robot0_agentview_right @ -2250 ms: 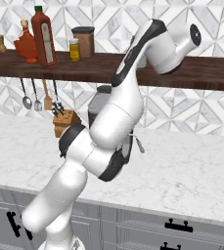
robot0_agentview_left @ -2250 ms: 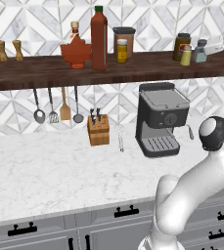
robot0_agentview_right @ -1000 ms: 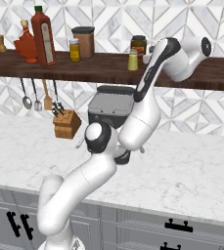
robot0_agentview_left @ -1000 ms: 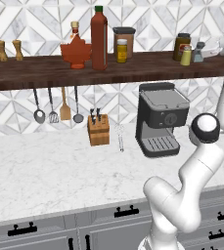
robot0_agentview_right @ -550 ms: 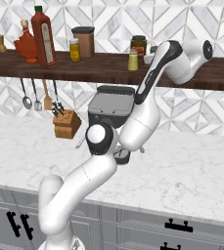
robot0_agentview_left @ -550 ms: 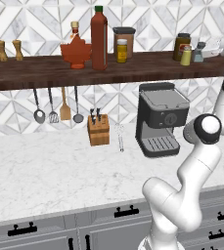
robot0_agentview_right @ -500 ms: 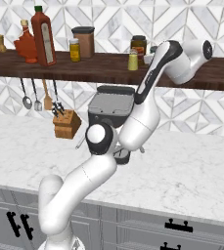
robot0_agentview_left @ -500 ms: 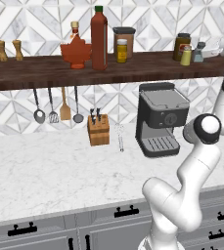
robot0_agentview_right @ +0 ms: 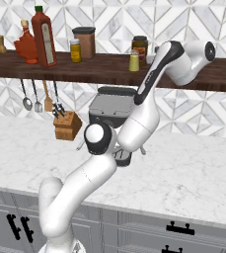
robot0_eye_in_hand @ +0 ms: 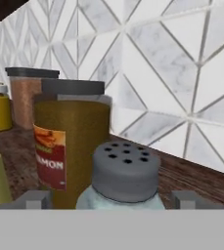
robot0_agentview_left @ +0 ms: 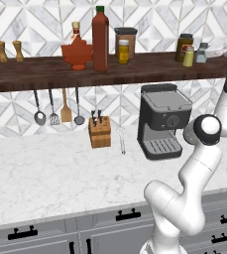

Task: Put the shaker and condiment bottle from the counter next to their counterparts in the cabinet.

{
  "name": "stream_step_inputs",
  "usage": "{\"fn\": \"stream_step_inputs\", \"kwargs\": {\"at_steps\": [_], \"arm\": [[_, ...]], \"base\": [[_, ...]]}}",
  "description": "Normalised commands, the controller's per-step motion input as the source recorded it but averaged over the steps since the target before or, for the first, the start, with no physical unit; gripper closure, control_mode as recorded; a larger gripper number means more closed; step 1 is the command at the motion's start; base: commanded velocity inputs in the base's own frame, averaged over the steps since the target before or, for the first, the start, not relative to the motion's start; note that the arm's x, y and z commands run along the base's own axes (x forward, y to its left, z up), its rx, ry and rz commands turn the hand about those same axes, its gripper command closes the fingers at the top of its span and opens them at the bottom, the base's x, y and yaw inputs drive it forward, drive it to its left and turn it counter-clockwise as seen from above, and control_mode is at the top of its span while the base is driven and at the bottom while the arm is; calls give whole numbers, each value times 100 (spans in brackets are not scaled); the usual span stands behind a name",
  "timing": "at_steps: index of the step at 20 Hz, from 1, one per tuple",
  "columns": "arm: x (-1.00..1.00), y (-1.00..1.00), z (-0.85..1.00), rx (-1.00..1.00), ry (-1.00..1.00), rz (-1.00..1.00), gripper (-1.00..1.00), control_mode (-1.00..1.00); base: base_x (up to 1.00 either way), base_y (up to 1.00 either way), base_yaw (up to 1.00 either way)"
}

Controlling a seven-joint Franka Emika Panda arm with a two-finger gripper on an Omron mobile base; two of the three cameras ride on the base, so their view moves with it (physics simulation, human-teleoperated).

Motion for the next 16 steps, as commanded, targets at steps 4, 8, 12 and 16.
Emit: {"fn": "stream_step_inputs", "kwargs": {"at_steps": [4, 8, 12, 16], "arm": [[0, -38, 38, 0, 8, 0, -100, -100], [0, -30, 43, 0, 6, 0, -100, -100], [0, -35, 37, 0, 6, 0, -100, -100], [-12, -48, 25, 0, 6, 0, -100, -100]], "base": [[0, 0, 0], [0, 0, 0], [0, 0, 0], [0, 0, 0]]}}
